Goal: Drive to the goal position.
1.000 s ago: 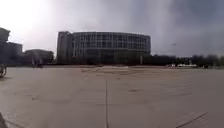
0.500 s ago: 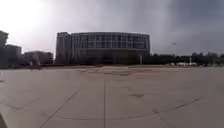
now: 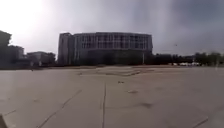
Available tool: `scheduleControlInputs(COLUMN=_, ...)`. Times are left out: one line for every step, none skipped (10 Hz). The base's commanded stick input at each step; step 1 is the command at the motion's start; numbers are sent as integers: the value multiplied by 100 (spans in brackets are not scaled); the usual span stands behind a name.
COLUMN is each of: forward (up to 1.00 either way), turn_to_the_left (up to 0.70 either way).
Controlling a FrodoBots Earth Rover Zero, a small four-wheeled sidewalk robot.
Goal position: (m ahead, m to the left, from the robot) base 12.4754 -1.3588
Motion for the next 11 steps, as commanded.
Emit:
scheduleControlInputs(forward=98, turn_to_the_left=0)
scheduleControlInputs(forward=98, turn_to_the_left=0)
scheduleControlInputs(forward=98, turn_to_the_left=0)
scheduleControlInputs(forward=98, turn_to_the_left=0)
scheduleControlInputs(forward=98, turn_to_the_left=0)
scheduleControlInputs(forward=98, turn_to_the_left=0)
scheduleControlInputs(forward=98, turn_to_the_left=0)
scheduleControlInputs(forward=98, turn_to_the_left=0)
scheduleControlInputs(forward=98, turn_to_the_left=0)
scheduleControlInputs(forward=98, turn_to_the_left=0)
scheduleControlInputs(forward=98, turn_to_the_left=0)
